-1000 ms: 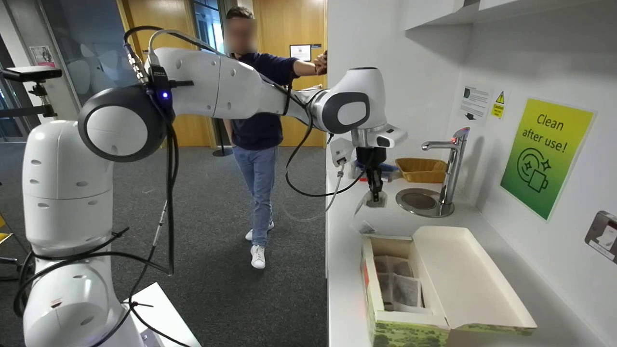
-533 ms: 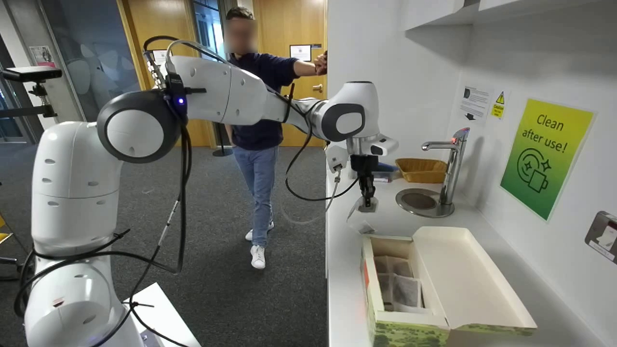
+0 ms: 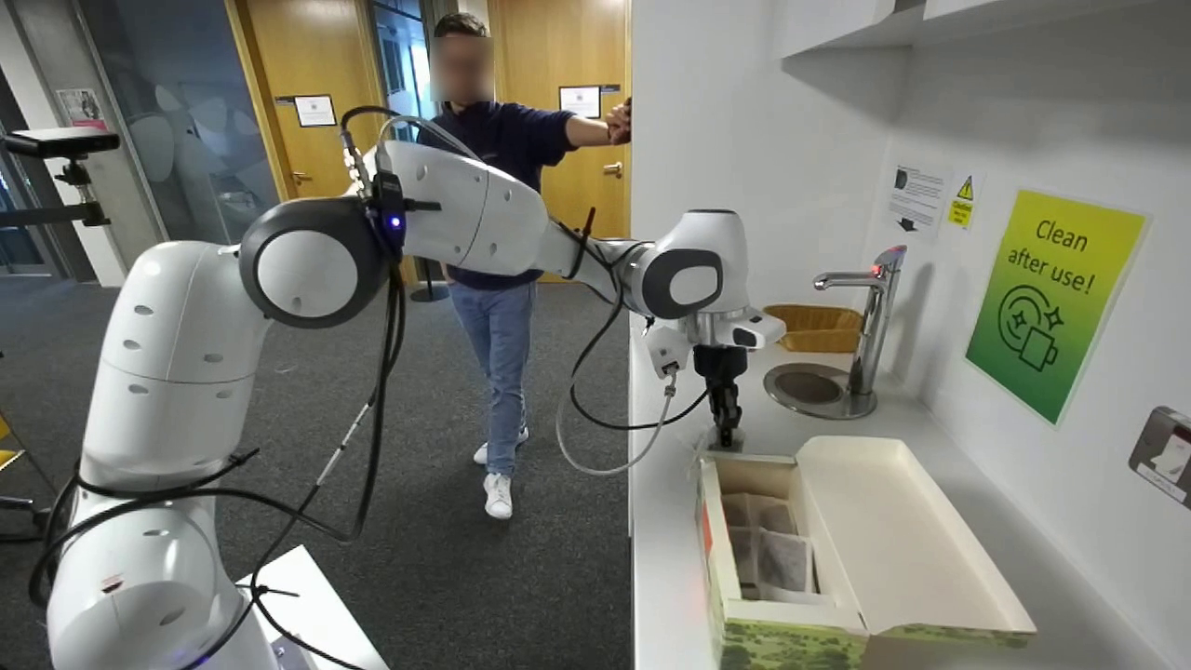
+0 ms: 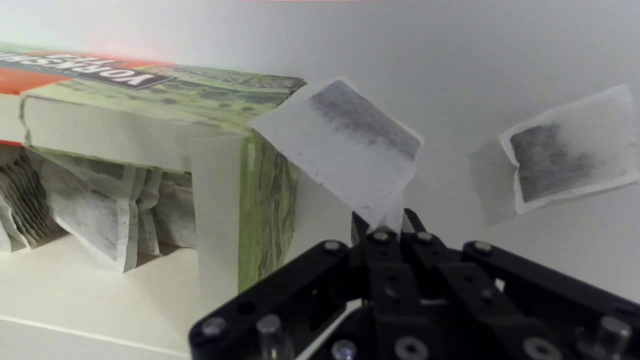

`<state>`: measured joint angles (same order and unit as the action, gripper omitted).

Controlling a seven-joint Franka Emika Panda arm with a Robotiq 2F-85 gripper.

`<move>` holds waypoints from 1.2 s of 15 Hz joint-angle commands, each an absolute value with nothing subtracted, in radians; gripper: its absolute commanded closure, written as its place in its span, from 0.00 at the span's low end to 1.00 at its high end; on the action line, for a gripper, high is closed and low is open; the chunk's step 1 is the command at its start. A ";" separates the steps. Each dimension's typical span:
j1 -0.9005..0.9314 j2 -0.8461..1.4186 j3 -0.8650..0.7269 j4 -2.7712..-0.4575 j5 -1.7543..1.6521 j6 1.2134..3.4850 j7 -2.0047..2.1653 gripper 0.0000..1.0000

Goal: Put some tea bags on the counter

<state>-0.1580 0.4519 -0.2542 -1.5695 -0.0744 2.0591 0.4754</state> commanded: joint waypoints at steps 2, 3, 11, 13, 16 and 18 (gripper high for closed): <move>-0.148 0.506 -0.285 -1.538 -0.136 2.101 0.526 0.99; -0.147 0.509 -0.284 -1.537 -0.136 2.101 0.531 0.99; -0.119 0.500 -0.254 -1.531 -0.108 2.070 0.525 0.99; -0.109 0.507 -0.252 -1.520 -0.110 2.068 0.529 0.99; -0.098 0.516 -0.249 -1.510 -0.110 2.063 0.537 0.99; -0.092 0.520 -0.251 -1.504 -0.110 2.061 0.552 0.71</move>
